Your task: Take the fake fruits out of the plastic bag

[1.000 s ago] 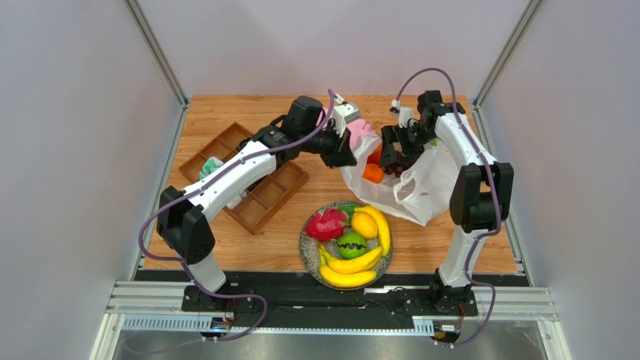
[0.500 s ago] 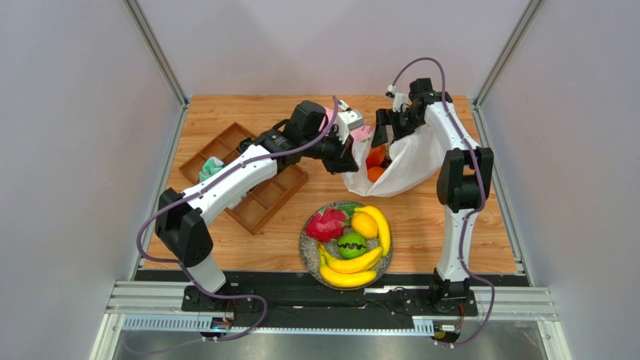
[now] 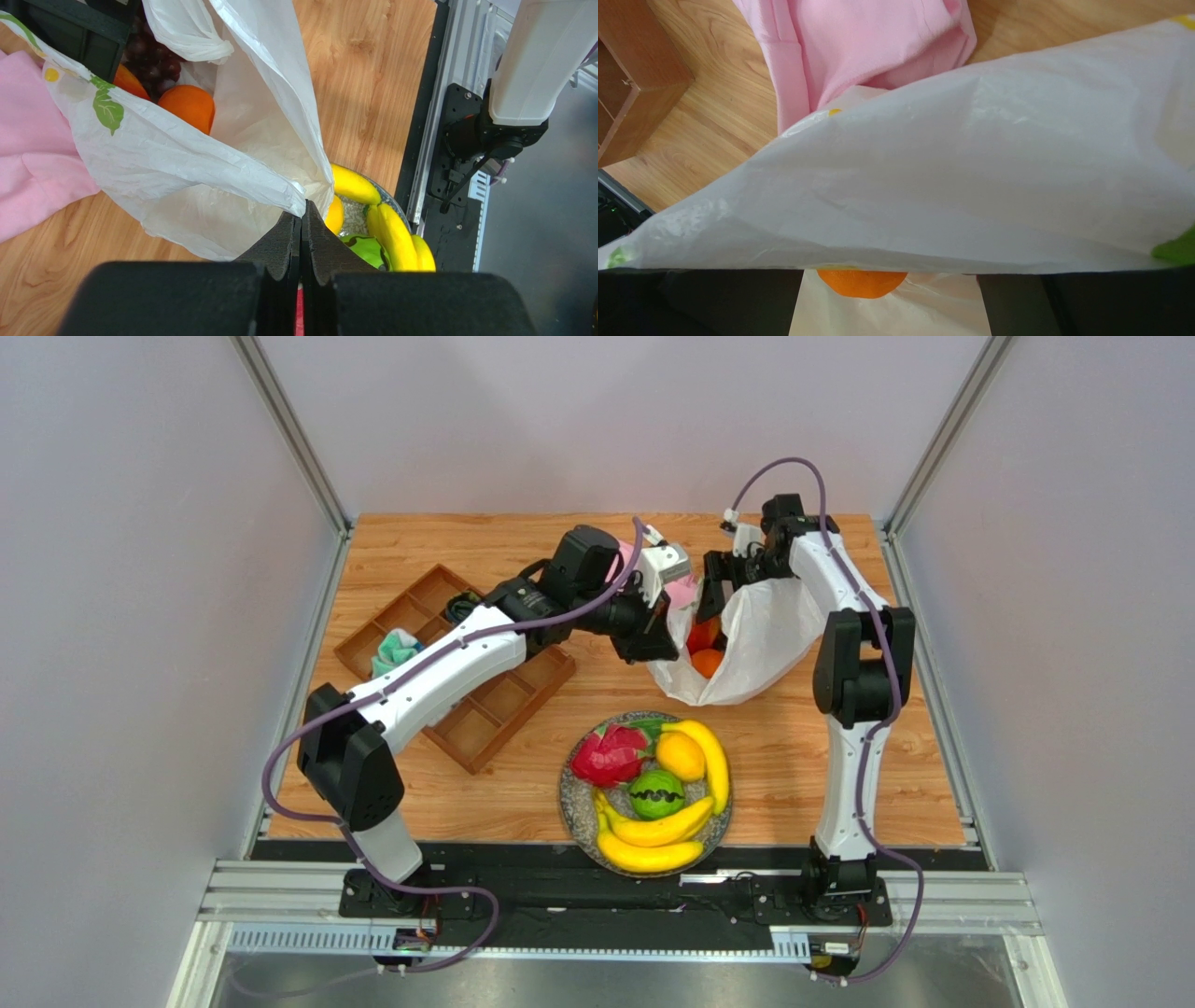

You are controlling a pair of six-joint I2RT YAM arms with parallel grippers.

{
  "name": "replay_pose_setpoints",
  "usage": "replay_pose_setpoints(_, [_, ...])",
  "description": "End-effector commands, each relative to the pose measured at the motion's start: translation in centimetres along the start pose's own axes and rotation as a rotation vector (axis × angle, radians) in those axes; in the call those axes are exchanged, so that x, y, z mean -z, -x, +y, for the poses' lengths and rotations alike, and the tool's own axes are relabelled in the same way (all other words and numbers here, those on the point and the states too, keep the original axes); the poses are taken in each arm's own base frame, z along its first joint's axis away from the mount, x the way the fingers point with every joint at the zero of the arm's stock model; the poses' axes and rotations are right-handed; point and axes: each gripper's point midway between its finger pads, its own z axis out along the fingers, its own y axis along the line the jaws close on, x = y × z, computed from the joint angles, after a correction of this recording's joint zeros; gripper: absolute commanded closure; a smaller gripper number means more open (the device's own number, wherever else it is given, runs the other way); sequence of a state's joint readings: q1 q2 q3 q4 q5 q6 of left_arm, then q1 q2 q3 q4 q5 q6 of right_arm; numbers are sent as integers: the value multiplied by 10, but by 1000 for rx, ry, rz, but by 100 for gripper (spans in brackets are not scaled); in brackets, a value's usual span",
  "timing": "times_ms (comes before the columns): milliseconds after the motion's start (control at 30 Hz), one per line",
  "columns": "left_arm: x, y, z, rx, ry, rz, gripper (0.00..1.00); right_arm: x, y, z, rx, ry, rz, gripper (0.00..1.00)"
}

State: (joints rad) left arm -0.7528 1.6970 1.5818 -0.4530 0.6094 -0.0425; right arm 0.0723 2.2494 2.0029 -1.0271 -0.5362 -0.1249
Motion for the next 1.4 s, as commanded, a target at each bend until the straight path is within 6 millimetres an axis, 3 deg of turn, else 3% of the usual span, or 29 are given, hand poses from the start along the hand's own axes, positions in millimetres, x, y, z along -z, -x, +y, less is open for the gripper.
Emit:
replay_pose_setpoints(0, [2,23,-12,-68,-37,-45,100,49,-5,-16,-34,-104,-52,15])
replay_pose_setpoints(33, [0,23,-11,-72,-37,-42,100,50,-21,-18,-47,-115,-26,14])
replay_pose_setpoints(67, [0,25,-11,-81,-36,-47,100,70,-31,-43,-104,-154,-47,13])
replay_pose_setpoints(100, [1,29,-12,-88,-42,-54,100,97,-33,-42,-101,-190,-92,13])
replay_pose_setpoints(133, [-1,30,-13,-89,-48,-54,100,104,-65,-62,-166,-210,-54,13])
replay_pose_setpoints(200, [-2,34,-16,-96,-71,-63,100,125,-100,-75,-211,-269,-34,13])
replay_pose_setpoints(233, [-5,33,-16,-94,-83,-60,100,150,-120,-83,-224,-323,-60,13])
replay_pose_setpoints(267, [-5,36,-21,-100,-112,-67,100,143,-163,-87,-281,-329,11,13])
replay_pose_setpoints(300, [-7,36,-23,-100,-130,-65,100,145,-188,-91,-309,-344,41,13])
replay_pose_setpoints(367, [-11,40,-29,-106,-171,-73,100,159,-218,-90,-301,-371,32,13])
replay_pose_setpoints(400, [-12,41,-31,-112,-186,-75,100,152,-233,-79,-291,-328,46,13])
replay_pose_setpoints(467, [-20,44,-39,-118,-229,-69,100,157,-217,-56,-159,-268,-44,13])
replay_pose_setpoints(600, [-39,43,-39,-120,-237,-53,100,164,-161,-24,111,-257,-198,12])
replay_pose_setpoints(733, [-43,49,-30,-114,-183,-87,100,156,-135,-3,227,-241,-201,14])
replay_pose_setpoints(833, [-45,49,-23,-88,-137,-94,100,148,-120,-4,277,-247,-188,15])
replay_pose_setpoints(1000, [-47,57,-15,-33,-113,-117,100,141,-92,-24,272,-296,-161,20])
replay_pose_setpoints(1033, [-47,60,-13,-2,-109,-128,100,132,-91,-31,235,-286,-125,26])
replay_pose_setpoints(1067, [-47,64,-11,11,-100,-138,100,141,-77,-28,236,-286,-142,30])
replay_pose_setpoints(1133, [-49,67,-4,41,-84,-147,100,133,-83,-26,192,-241,-81,37])
replay_pose_setpoints(1233, [-54,69,1,58,-68,-159,100,131,-86,-21,170,-225,-67,39])
replay_pose_setpoints(1333, [-63,71,9,116,-49,-162,100,136,-86,-17,171,-256,-92,34])
replay_pose_setpoints(1367, [-65,76,11,118,-41,-175,100,150,-83,-13,184,-294,-136,31])
